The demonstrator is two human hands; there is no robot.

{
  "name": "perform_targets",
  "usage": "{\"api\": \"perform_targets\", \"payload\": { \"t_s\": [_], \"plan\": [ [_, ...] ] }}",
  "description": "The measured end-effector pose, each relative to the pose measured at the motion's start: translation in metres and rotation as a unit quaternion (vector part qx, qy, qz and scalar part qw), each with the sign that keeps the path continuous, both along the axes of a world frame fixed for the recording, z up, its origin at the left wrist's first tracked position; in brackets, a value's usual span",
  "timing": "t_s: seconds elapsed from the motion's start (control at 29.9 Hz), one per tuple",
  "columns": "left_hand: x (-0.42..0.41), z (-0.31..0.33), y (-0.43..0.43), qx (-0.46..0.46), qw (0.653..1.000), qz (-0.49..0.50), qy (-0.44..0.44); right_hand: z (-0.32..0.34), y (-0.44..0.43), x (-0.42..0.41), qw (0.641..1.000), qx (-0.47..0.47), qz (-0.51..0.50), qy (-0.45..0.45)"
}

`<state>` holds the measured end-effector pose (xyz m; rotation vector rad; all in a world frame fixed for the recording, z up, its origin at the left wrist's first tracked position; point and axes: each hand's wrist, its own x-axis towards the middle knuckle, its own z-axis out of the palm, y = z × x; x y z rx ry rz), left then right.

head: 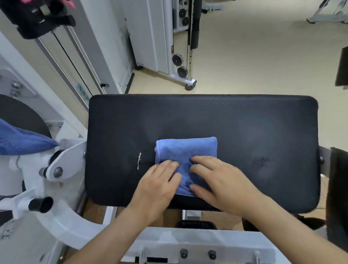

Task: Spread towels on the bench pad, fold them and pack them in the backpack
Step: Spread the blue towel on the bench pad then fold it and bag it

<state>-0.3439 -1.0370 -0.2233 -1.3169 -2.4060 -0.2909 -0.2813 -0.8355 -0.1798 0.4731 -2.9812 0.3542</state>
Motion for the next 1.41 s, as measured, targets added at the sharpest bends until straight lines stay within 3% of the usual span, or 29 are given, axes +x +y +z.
{"api": "perform_targets", "payload": {
  "t_s": [0.07, 0.2, 0.43, 0.6, 0.67, 0.77, 0.84, 0.97, 1.07, 1.3, 1.41],
  "plan": [
    [0.002, 0.002, 0.0, -0.012, 1.0, 0.007, 0.012, 0.003, -0.001, -0.012, 0.999, 0.0, -0.022, 0.041],
    [0.013, 0.003, 0.0, -0.053, 0.998, 0.004, 0.033, -0.01, -0.009, -0.022, 0.996, 0.07, -0.04, 0.031],
    [-0.006, -0.005, -0.01, -0.117, 0.988, 0.034, -0.093, -0.017, -0.019, -0.016, 0.992, 0.106, -0.061, 0.025],
    [-0.002, 0.006, -0.013, -0.118, 0.989, 0.038, -0.075, -0.03, -0.017, 0.01, 0.989, 0.148, -0.007, -0.006],
    [-0.002, 0.008, -0.016, -0.113, 0.989, 0.036, -0.089, -0.04, -0.012, 0.016, 0.989, 0.146, 0.004, 0.022],
    [-0.001, 0.015, -0.019, -0.066, 0.984, 0.024, -0.164, -0.048, -0.002, 0.018, 0.99, 0.105, 0.021, 0.092],
    [0.0, 0.017, -0.022, -0.043, 0.979, 0.017, -0.197, -0.042, 0.002, 0.017, 0.994, 0.074, 0.023, 0.082],
    [0.005, 0.039, -0.026, -0.027, 0.931, 0.056, -0.359, -0.013, 0.003, 0.015, 0.996, -0.039, -0.019, -0.08],
    [0.003, 0.054, -0.025, -0.031, 0.884, 0.089, -0.457, -0.003, 0.007, 0.011, 0.983, -0.119, -0.059, -0.124],
    [-0.002, 0.05, -0.029, 0.16, 0.816, 0.144, -0.537, 0.002, 0.015, -0.001, 0.961, -0.205, -0.089, -0.164],
    [-0.004, 0.043, -0.026, 0.176, 0.83, 0.169, -0.501, 0.001, 0.016, -0.005, 0.951, -0.23, -0.115, -0.171]
  ]
}}
